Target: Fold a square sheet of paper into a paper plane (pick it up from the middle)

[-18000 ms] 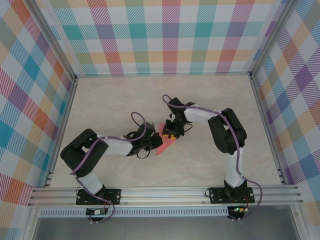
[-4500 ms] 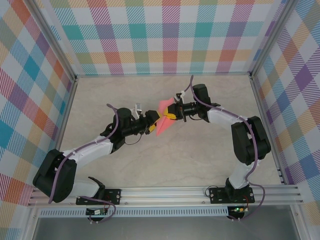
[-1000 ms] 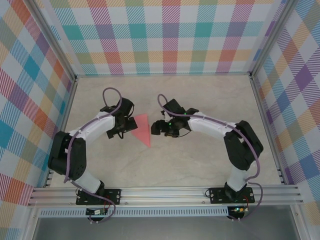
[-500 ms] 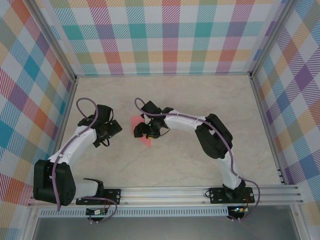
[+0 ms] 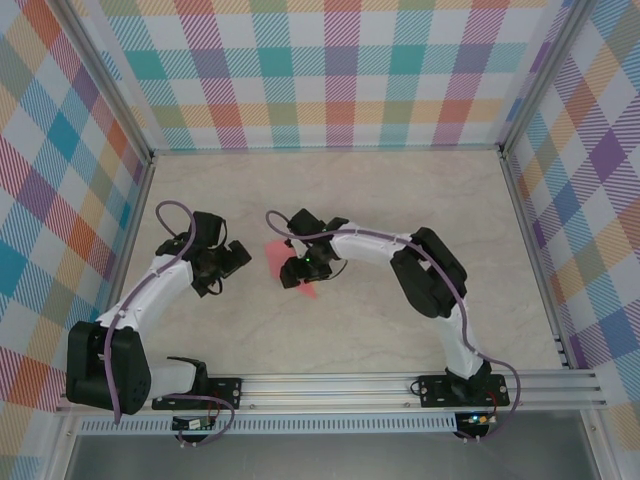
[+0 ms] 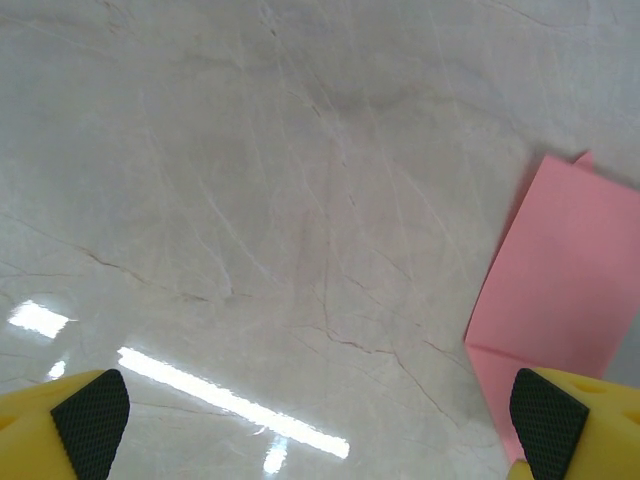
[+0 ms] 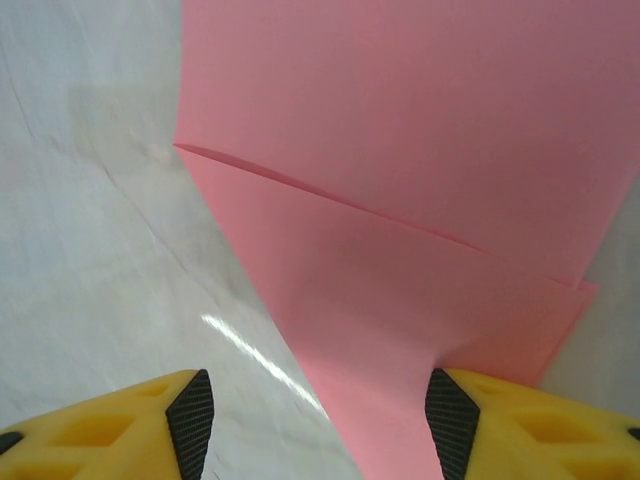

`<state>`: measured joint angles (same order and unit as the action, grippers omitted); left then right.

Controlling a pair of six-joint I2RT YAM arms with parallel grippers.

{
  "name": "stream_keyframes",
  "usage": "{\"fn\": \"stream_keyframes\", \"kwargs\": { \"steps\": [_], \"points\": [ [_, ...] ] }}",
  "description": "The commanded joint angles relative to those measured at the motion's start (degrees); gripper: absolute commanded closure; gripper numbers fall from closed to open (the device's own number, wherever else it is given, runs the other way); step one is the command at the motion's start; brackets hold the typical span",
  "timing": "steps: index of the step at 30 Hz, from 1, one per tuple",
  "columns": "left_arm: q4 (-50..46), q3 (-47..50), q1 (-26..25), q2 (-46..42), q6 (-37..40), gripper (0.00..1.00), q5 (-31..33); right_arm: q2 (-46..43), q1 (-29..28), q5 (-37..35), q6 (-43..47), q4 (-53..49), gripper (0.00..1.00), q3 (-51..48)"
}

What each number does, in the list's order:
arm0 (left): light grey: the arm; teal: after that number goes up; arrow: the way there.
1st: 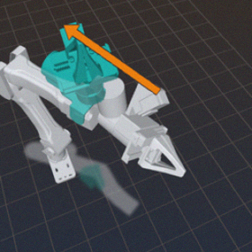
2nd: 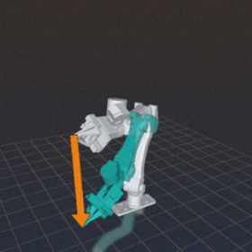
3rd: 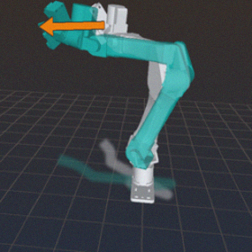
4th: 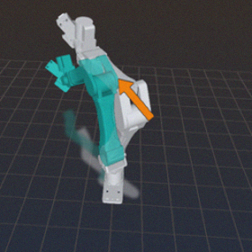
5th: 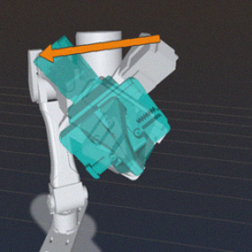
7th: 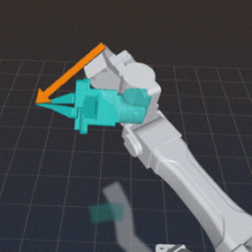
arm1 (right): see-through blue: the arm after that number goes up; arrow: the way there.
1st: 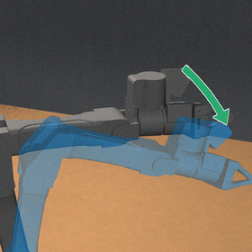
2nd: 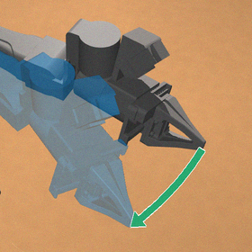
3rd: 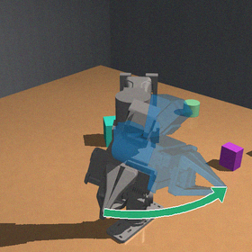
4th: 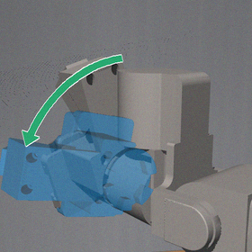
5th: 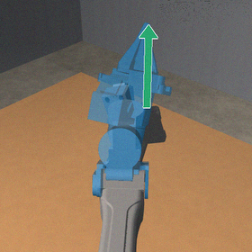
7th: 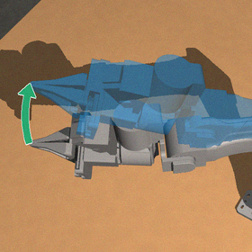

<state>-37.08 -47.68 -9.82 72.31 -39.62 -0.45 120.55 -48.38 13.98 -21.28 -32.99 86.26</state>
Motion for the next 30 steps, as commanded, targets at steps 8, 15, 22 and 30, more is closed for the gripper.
{"fn": "stream_keyframes", "kwargs": {
  "steps": [8,15,22,30],
  "points": [
    [9.2,6.5,-1.7,-3.4,-2.9,0.0,-10.9,-13.7,4.4,5.7,-2.6,2.3,0.38,-9.2],
    [17.5,12.7,-6.2,-7.2,-10.8,0.0,-13.8,-14.9,5.2,8.3,-11.6,10.3,0.43,-13.5],
    [23.2,16.3,-8.8,-9.2,-15.2,0.0,-14.8,-10.4,5.3,11.8,-12.2,10.5,0.49,-11.6],
    [28.7,16.4,-11.2,-4.7,-16.7,0.0,-18.5,-6.9,6.5,10.7,-12.0,10.9,0.5,-11.3]
  ]
}}
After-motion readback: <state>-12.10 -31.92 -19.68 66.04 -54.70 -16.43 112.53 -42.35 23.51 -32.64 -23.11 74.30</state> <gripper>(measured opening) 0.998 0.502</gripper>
